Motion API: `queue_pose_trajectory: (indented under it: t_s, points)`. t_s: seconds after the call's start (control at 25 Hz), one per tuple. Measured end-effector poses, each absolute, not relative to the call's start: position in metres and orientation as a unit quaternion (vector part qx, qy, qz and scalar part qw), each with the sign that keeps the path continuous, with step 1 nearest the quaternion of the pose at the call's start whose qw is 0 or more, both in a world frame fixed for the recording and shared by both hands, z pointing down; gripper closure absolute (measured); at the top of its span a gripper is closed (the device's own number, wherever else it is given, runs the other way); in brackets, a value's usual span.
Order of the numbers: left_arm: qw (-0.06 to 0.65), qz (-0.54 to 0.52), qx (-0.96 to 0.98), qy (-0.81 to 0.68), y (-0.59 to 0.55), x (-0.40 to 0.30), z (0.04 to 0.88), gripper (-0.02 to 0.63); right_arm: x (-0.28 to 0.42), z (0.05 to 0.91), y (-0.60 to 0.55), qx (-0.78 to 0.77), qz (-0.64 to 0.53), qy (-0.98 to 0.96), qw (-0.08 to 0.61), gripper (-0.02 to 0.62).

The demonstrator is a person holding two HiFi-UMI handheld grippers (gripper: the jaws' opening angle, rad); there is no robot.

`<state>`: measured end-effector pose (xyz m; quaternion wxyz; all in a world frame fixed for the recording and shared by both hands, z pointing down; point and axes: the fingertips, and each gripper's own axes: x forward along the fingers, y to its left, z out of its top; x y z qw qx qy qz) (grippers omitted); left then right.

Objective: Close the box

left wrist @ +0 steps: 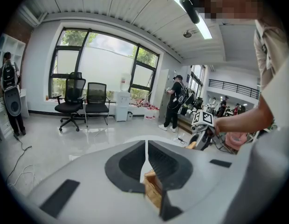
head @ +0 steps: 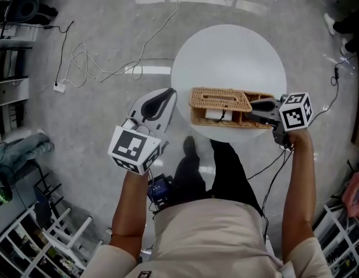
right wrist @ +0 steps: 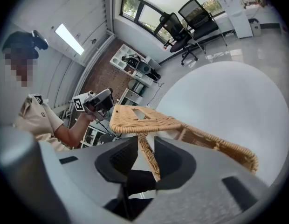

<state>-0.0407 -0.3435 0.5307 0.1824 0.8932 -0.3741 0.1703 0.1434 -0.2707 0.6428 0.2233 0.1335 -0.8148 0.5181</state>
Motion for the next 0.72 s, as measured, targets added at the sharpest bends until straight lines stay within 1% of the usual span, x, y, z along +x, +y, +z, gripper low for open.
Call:
queue_pose_trajectory:
  t_s: [0.32,0.44,0.64,0.72]
  points:
    - [0.180,0.171,0.896,-0.369,-0.336,-0.040,0.523,0.584,0.135,0.675,-0.240,0.143,0.549,-0.790,0.234,0.481]
    - [0.178,0.171,0.896,-0.368,-0.332,-0.043,0.519,0.584,0.133,0.687,-0.224,0.137,0.548,-0.781,0.267,0.472]
    - [0.174,0.171,0.898,-0.366,-0.326,-0.047,0.510,0.584,0.143,0.704,-0.201,0.142,0.537,-0.755,0.348,0.471]
    - [0.172,0.170,0.899,-0.366,-0.327,-0.049,0.506,0.584,0.144,0.706,-0.198,0.146,0.537,-0.748,0.362,0.472]
